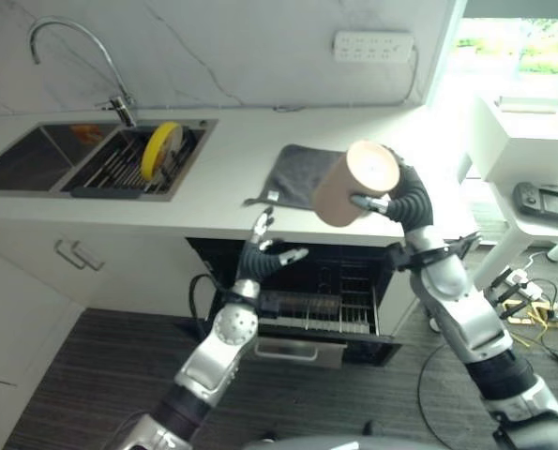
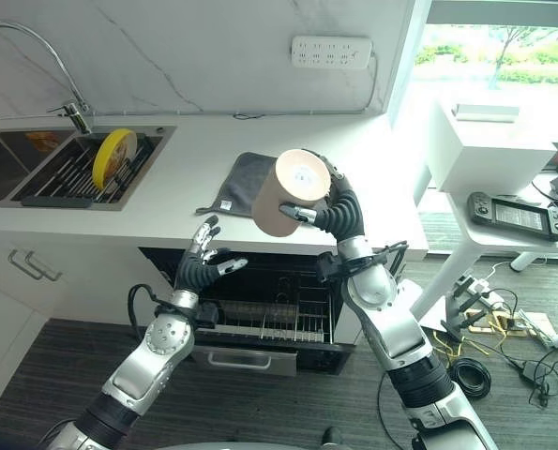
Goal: Place the dishes in the dishwasher.
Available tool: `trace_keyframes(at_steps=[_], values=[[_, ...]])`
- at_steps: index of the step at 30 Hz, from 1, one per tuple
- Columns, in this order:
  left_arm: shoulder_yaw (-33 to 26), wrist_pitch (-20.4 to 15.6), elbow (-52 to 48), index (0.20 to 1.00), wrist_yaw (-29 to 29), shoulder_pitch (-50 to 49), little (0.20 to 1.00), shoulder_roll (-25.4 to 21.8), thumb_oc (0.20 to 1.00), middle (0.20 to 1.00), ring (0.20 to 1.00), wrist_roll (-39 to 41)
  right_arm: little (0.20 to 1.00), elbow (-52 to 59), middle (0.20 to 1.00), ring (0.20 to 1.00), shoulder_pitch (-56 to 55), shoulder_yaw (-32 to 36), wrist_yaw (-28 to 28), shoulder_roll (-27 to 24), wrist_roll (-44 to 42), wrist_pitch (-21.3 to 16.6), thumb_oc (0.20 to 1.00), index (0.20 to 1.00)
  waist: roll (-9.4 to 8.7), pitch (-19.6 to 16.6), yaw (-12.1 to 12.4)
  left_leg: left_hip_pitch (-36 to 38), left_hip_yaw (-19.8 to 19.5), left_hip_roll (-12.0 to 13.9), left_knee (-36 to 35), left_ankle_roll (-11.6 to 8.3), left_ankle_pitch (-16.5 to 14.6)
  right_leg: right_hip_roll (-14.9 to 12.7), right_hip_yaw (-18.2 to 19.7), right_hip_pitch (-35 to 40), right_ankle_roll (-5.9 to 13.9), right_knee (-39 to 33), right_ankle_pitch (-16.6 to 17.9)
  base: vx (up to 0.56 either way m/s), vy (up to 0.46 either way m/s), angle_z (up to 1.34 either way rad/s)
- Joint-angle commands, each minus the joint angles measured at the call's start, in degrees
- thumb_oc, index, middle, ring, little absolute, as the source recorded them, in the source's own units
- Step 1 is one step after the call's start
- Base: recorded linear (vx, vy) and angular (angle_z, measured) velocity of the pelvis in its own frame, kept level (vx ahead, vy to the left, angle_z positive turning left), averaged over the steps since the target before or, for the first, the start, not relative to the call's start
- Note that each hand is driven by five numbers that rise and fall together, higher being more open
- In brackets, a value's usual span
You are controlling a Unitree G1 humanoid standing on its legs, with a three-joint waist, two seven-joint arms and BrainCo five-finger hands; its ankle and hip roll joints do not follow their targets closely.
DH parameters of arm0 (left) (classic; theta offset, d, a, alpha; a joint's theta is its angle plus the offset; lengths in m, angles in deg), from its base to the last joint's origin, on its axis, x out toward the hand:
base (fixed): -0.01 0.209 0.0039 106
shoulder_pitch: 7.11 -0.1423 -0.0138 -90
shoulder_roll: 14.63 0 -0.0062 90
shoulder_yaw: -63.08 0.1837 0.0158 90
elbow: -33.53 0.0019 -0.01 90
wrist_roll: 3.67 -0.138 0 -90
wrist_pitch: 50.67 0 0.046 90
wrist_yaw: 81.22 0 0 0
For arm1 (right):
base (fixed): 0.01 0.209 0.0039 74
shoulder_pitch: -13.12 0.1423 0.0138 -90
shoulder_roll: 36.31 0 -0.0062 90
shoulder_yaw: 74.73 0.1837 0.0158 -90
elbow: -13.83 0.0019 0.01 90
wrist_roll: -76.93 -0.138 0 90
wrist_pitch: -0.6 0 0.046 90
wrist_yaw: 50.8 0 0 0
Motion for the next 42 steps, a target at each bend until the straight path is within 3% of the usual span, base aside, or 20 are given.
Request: trace_keyframes(at_steps=[1, 7, 12, 19, 21, 24, 25, 28, 34, 42], values=[[-3.95, -2.65, -4.57, 1.000, -0.25, 2.23, 1.000, -4.65, 1.000, 1.000, 1.000, 0.09, 0.200, 6.84, 0.200, 0.200, 1.02, 4.75, 1.82, -0.13, -1.56, -5.70, 0.200, 0.200, -4.56, 0.11, 0.34, 1.25, -0.98, 4.01, 0.02, -1.10, -5.45, -5.54, -1.44, 4.46, 3.28, 0.46, -5.30, 0.00, 0.000, 0.00], [-11.77, -2.66, -7.50, 1.000, -3.01, -0.88, 1.000, -6.47, 1.000, 1.000, 1.000, 0.47, 0.200, 9.45, 0.200, 0.200, -4.74, 9.64, 5.44, -1.30, -5.83, -6.47, 0.200, 0.200, -4.42, 0.64, 0.02, 0.74, -1.22, 3.96, 0.02, -1.30, -5.16, -5.50, -1.34, 4.02, 3.22, 0.46, -5.15, 0.00, 0.000, 0.00], [-16.35, -4.08, -9.46, 1.000, -6.03, -3.07, 1.000, -7.50, 1.000, 1.000, 1.000, -1.13, 0.200, 10.93, 0.200, 0.200, -8.57, 12.52, 9.16, -1.18, -6.92, -4.54, 0.200, 0.200, -4.24, 0.64, -0.89, 0.49, -0.92, 4.09, 0.02, -1.46, -4.89, -5.45, -1.00, 3.72, 3.26, 0.46, -5.17, 0.00, 0.006, 0.00], [-20.25, -2.10, -9.60, 1.000, -15.95, -5.61, 1.000, -12.52, 1.000, 1.000, 1.000, -7.53, 0.200, 10.53, 0.200, 0.200, -15.32, 15.72, 15.32, -2.32, -11.40, -1.58, 0.200, 0.200, -3.56, 1.06, -2.73, 0.31, 0.11, 4.27, 0.02, -1.74, -4.33, -5.51, -0.25, 3.05, 3.64, 0.46, -5.06, 0.01, 0.017, -0.01], [-21.59, -0.51, -9.68, 1.000, -18.35, -6.62, 1.000, -13.95, 1.000, 1.000, 1.000, -5.84, 0.200, 10.87, 0.200, 0.200, -15.94, 16.77, 16.80, -3.07, -11.65, -1.69, 0.200, 0.200, -3.20, 1.49, -2.91, 0.30, 0.25, 4.30, 0.02, -1.83, -4.08, -5.46, -0.01, 2.95, 3.61, 0.46, -5.02, 0.06, 0.017, -0.03], [-24.09, -1.25, -10.38, 1.000, -20.19, -8.30, 1.000, -15.19, 1.000, 1.000, 1.000, -3.76, 0.200, 12.15, 0.200, 0.200, -16.55, 18.39, 18.70, -4.15, -12.53, -1.51, 0.200, 0.200, -2.82, 2.83, -2.87, -0.03, -0.23, 3.76, 0.69, -1.57, -3.56, -5.14, 0.89, 1.92, 3.02, 3.14, -6.42, 0.03, 0.018, -0.04], [-24.72, -1.95, -11.48, 1.000, -20.54, -8.77, 1.000, -15.63, 1.000, 1.000, 1.000, -3.59, 0.200, 13.19, 0.200, 0.200, -15.75, 18.63, 19.10, -5.45, -13.23, -1.56, 0.200, 0.200, -2.90, 5.00, -2.68, -4.10, -1.78, 3.22, 8.29, -1.45, -5.25, -5.10, 2.28, -1.09, 2.22, 9.37, -8.73, -0.07, 0.010, -0.15], [-24.68, -1.41, -12.98, 1.000, -24.36, -7.76, 1.000, -16.57, 1.000, 1.000, 1.000, 1.97, 0.200, 13.71, 0.200, 0.200, -13.45, 18.14, 19.48, -6.85, -12.79, -2.68, 0.200, 0.200, -2.78, 8.12, -2.53, -9.85, -3.39, 3.78, 15.74, -1.63, -7.35, -4.92, 3.30, -5.88, 1.34, 16.67, -11.98, -0.13, 0.007, -0.07], [-24.51, -2.18, -17.77, 1.000, -24.53, -6.07, 1.000, -19.17, 1.000, 1.000, 1.000, -3.97, 0.200, 16.51, 0.200, 0.200, -11.18, 17.54, 20.82, -8.85, -9.83, -3.29, 0.200, 0.200, -2.89, 12.34, -2.65, -19.01, -4.47, 3.66, 26.15, -1.68, -11.10, -5.76, 4.71, -13.93, 0.46, 24.22, -14.66, -0.17, 0.009, -0.07], [-26.40, -0.18, -21.17, 1.000, -27.21, -8.56, 1.000, -25.81, 1.000, 1.000, 1.000, -5.47, 0.200, 18.20, 0.200, 0.200, -9.34, 17.32, 20.32, -13.60, -7.51, -3.88, 0.200, 0.200, -1.51, 16.02, -2.59, -24.85, -3.61, 3.64, 30.15, -1.78, -11.89, -8.48, 4.09, -20.68, 1.47, 28.53, -14.34, -0.13, 0.077, -0.02]])
